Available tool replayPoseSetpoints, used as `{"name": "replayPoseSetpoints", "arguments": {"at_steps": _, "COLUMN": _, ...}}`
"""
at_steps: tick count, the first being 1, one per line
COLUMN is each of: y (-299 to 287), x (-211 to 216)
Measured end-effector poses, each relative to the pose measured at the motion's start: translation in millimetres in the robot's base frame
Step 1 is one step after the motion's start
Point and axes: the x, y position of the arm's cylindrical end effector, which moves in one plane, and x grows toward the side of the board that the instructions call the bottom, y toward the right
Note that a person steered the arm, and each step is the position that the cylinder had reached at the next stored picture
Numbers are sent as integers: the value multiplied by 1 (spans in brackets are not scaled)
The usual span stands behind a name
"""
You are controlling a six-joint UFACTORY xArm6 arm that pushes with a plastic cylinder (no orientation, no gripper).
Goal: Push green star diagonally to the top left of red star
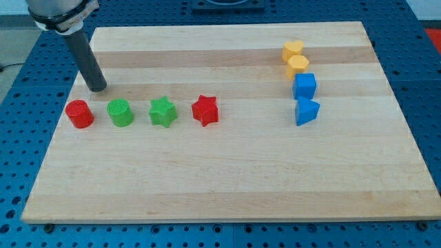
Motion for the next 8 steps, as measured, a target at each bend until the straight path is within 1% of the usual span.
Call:
{"name": "replayPoseSetpoints", "arguments": {"at_steps": 2, "y": 0, "x": 3}}
{"name": "replayPoseSetpoints", "arguments": {"at_steps": 3, "y": 15, "x": 12}}
{"name": "replayPoseSetpoints", "arguments": {"at_steps": 4, "y": 80, "x": 2}}
{"name": "replayPoseSetpoints", "arguments": {"at_steps": 5, "y": 126, "x": -4}}
{"name": "replayPoseSetpoints", "arguments": {"at_steps": 6, "y": 156, "x": 19}}
{"name": "replayPoseSetpoints", "arguments": {"at_steps": 7, "y": 177, "x": 58}}
{"name": "replayPoseSetpoints", "arguments": {"at_steps": 8, "y": 166, "x": 90}}
